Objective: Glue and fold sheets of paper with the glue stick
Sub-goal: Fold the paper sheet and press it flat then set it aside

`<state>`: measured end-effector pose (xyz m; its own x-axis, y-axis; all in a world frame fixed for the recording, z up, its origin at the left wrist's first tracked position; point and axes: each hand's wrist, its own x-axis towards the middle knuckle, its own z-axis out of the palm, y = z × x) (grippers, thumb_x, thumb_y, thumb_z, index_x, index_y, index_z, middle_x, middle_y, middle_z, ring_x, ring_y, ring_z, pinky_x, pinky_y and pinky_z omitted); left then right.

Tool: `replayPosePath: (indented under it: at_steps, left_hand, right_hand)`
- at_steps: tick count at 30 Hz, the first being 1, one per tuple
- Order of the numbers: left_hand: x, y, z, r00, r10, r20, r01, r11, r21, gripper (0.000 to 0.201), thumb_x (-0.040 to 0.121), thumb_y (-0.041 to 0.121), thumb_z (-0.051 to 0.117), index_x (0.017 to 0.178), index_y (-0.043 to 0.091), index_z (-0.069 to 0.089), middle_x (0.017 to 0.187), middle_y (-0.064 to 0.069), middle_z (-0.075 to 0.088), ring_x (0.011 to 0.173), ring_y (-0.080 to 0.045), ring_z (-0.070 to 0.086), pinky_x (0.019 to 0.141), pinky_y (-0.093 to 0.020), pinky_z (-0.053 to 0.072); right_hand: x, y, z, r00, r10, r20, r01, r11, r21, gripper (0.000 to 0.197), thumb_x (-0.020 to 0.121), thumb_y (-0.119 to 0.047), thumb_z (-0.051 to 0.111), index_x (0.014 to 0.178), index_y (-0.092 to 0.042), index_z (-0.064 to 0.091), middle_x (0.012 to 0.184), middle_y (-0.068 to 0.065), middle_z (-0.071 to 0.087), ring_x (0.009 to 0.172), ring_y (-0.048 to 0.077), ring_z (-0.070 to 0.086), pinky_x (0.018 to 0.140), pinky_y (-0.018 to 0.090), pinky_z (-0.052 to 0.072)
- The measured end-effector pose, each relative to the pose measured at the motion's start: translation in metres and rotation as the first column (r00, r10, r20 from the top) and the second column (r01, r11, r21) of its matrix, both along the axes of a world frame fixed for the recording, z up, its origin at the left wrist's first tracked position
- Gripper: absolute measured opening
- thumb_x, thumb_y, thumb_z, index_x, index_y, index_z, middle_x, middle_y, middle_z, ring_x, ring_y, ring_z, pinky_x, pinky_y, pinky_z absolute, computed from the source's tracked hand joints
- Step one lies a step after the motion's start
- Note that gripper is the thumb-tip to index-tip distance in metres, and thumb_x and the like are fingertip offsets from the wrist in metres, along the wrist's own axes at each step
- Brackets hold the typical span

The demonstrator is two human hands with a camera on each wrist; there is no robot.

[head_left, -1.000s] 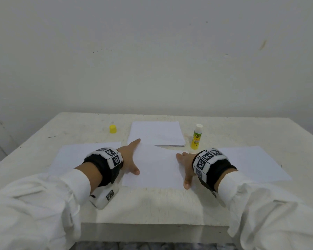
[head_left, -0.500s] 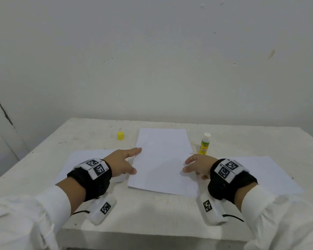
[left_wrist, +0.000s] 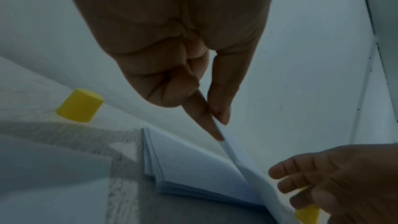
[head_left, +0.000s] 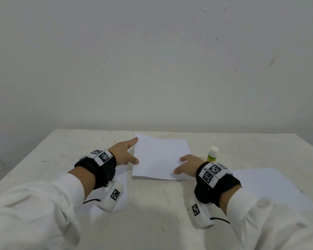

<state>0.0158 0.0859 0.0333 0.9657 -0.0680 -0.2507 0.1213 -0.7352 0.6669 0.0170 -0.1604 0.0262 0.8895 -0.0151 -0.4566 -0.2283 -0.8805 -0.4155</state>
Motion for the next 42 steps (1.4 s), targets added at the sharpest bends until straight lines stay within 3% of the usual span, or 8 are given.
replayPosePath:
  at_steps: [4, 10, 15, 20, 28, 33, 38, 42]
  left_hand:
    - [0.027, -0.009, -0.006, 0.998, -0.027, -0.059, 0.034, 0.993, 0.110, 0.089, 0.084, 0.017, 0.072, 0.152, 0.024, 0.016, 0.146, -0.007, 0.041, 0.067, -0.010, 0.058, 0.071, -0.021, 0.045]
    - [0.052, -0.027, -0.015, 0.989, -0.125, -0.074, 0.145, 0.877, 0.457, 0.082, 0.091, 0.027, 0.062, 0.153, 0.013, 0.009, 0.159, -0.005, 0.016, 0.143, -0.023, 0.025, 0.113, -0.031, 0.025]
    - [0.054, -0.030, -0.029, 0.977, -0.092, -0.191, 0.180, 0.837, 0.517, 0.119, 0.061, 0.070, 0.072, 0.147, 0.014, 0.013, 0.142, -0.005, 0.043, 0.126, -0.028, 0.046, 0.102, -0.040, 0.039]
    - [0.043, -0.040, -0.032, 0.966, -0.160, -0.204, 0.254, 0.729, 0.635, 0.109, 0.068, 0.055, 0.077, 0.147, 0.009, 0.018, 0.134, -0.007, 0.051, 0.116, -0.026, 0.054, 0.093, -0.036, 0.047]
    - [0.029, -0.047, -0.024, 0.972, -0.146, -0.182, 0.233, 0.677, 0.698, 0.039, 0.081, 0.045, 0.069, 0.074, 0.012, 0.050, 0.076, 0.000, 0.051, 0.075, -0.019, 0.053, 0.062, -0.025, 0.042]
    - [0.013, -0.072, -0.010, 0.970, -0.216, -0.113, 0.229, 0.653, 0.721, 0.043, 0.081, 0.052, 0.065, 0.102, 0.015, 0.058, 0.100, -0.004, 0.050, 0.081, -0.021, 0.051, 0.067, -0.027, 0.041]
    - [-0.007, -0.137, -0.011, 0.921, -0.320, -0.224, 0.390, 0.755, 0.526, 0.043, 0.079, 0.055, 0.066, 0.084, 0.011, 0.067, 0.086, -0.002, 0.067, 0.081, -0.019, 0.062, 0.073, -0.028, 0.048]
    - [-0.024, -0.200, -0.016, 0.864, -0.436, -0.250, 0.502, 0.717, 0.483, 0.053, 0.082, 0.054, 0.063, 0.104, 0.006, 0.069, 0.107, -0.008, 0.068, 0.100, -0.024, 0.063, 0.081, -0.029, 0.046]
  right_hand:
    - [0.013, 0.017, -0.004, 0.996, 0.080, -0.027, -0.084, 0.968, -0.236, 0.091, 0.072, -0.048, 0.076, 0.145, -0.023, 0.027, 0.144, 0.009, 0.032, 0.130, 0.031, 0.039, 0.106, 0.043, 0.036]
    - [0.053, 0.018, -0.025, 0.997, 0.040, -0.067, -0.065, 0.901, -0.429, 0.091, 0.033, -0.057, 0.083, 0.107, -0.023, 0.043, 0.119, 0.008, 0.054, 0.110, 0.036, 0.053, 0.088, 0.048, 0.045]
    - [0.110, 0.003, -0.080, 0.994, 0.063, -0.089, -0.098, 0.871, -0.481, 0.091, 0.044, -0.055, 0.081, 0.122, -0.019, 0.049, 0.126, 0.010, 0.054, 0.111, 0.038, 0.054, 0.091, 0.057, 0.045]
    - [0.111, 0.003, -0.077, 0.996, 0.072, -0.046, -0.085, 0.893, -0.442, 0.113, 0.017, -0.066, 0.073, 0.117, -0.018, 0.050, 0.113, 0.007, 0.060, 0.103, 0.036, 0.059, 0.088, 0.051, 0.048]
    - [0.074, 0.011, -0.046, 0.993, 0.116, -0.026, -0.116, 0.901, -0.417, 0.104, 0.046, -0.059, 0.079, 0.135, -0.019, 0.044, 0.135, 0.010, 0.051, 0.120, 0.037, 0.050, 0.099, 0.052, 0.042]
    - [0.004, -0.009, -0.003, 0.965, 0.263, -0.008, -0.251, 0.912, -0.325, 0.059, 0.086, -0.029, 0.068, 0.137, -0.007, 0.047, 0.135, 0.008, 0.052, 0.124, 0.024, 0.049, 0.102, 0.032, 0.041]
    - [-0.034, -0.099, 0.007, 0.980, 0.185, -0.076, -0.197, 0.956, -0.218, 0.035, 0.080, -0.018, 0.074, 0.113, -0.010, 0.068, 0.098, -0.001, 0.061, 0.074, 0.010, 0.056, 0.060, 0.012, 0.044]
    - [-0.043, -0.190, 0.012, 0.997, 0.038, -0.073, -0.064, 0.912, -0.406, 0.060, 0.084, -0.030, 0.071, 0.137, -0.012, 0.048, 0.137, 0.004, 0.049, 0.123, 0.020, 0.049, 0.098, 0.027, 0.039]
